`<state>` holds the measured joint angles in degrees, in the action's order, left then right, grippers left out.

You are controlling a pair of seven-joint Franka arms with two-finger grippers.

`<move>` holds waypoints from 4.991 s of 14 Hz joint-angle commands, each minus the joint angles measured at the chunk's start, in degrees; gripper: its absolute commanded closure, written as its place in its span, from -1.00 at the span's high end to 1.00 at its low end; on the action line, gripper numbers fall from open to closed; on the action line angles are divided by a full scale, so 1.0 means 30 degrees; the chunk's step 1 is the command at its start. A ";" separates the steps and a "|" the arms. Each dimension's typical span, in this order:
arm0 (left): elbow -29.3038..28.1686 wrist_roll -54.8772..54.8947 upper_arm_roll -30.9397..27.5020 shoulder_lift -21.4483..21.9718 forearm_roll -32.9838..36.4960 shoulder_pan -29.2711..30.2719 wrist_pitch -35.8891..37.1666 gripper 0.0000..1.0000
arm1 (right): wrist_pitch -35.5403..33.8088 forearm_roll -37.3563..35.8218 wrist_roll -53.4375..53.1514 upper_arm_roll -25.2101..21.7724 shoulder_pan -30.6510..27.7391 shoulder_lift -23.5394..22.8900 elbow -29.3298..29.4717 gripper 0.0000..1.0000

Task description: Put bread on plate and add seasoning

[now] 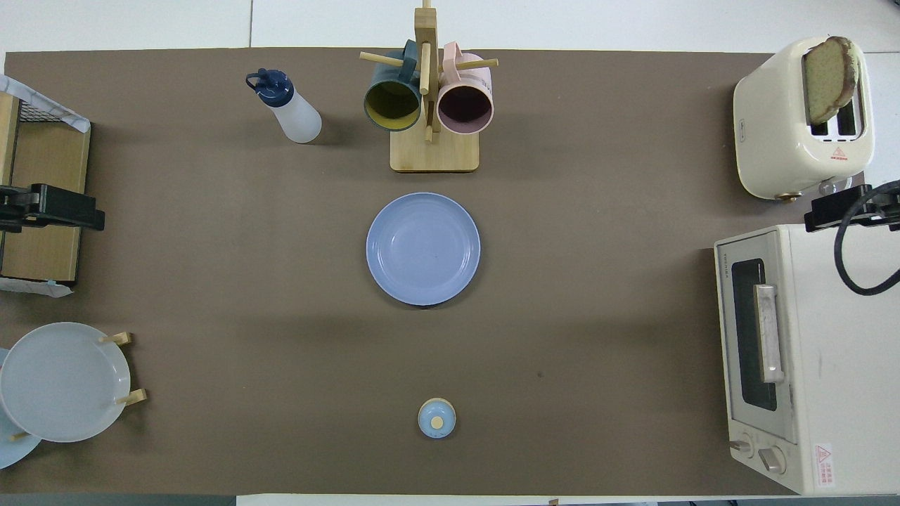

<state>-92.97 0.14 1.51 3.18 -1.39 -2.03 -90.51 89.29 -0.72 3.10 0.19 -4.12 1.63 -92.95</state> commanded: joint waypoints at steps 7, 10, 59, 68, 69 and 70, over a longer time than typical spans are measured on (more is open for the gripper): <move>-0.0620 -0.0224 -0.0036 0.0493 0.0170 0.0005 -0.0881 1.00 | 0.0003 0.0268 0.0460 0.0085 -0.0238 -0.0161 0.0221 1.00; -0.1290 -0.0660 -0.0007 0.0755 0.0170 -0.0317 -0.1992 1.00 | 0.0991 0.0268 0.0488 0.0055 -0.0208 -0.0132 0.0075 1.00; -0.7449 -0.4794 -0.7448 -1.0990 -0.2349 -1.2154 -3.1499 1.00 | 0.4448 -0.0799 0.0814 0.0494 0.4007 -0.3971 0.3391 -1.00; -0.5837 -0.4794 -0.7478 -1.2162 -0.2730 -1.1861 -3.1411 1.00 | 1.2768 0.0122 -0.8408 0.0612 1.0302 -0.2149 -0.4437 -1.00; -0.5777 -0.4794 -0.7478 -1.2163 -0.2730 -1.1832 -3.1382 1.00 | 1.3443 0.0122 -0.9113 0.0612 1.0889 -0.2472 -0.4496 -1.00; -0.5718 -0.4794 -0.7478 -1.2163 -0.2701 -1.1831 -3.1352 1.00 | 1.4523 0.0122 -0.9875 0.0612 1.1388 -0.2969 -0.4467 -1.00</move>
<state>-112.13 -13.86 -20.14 -31.63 -8.55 -37.14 -183.90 128.30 -1.08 -23.52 2.41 28.54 -5.88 -105.56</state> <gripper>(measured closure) 0.000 0.930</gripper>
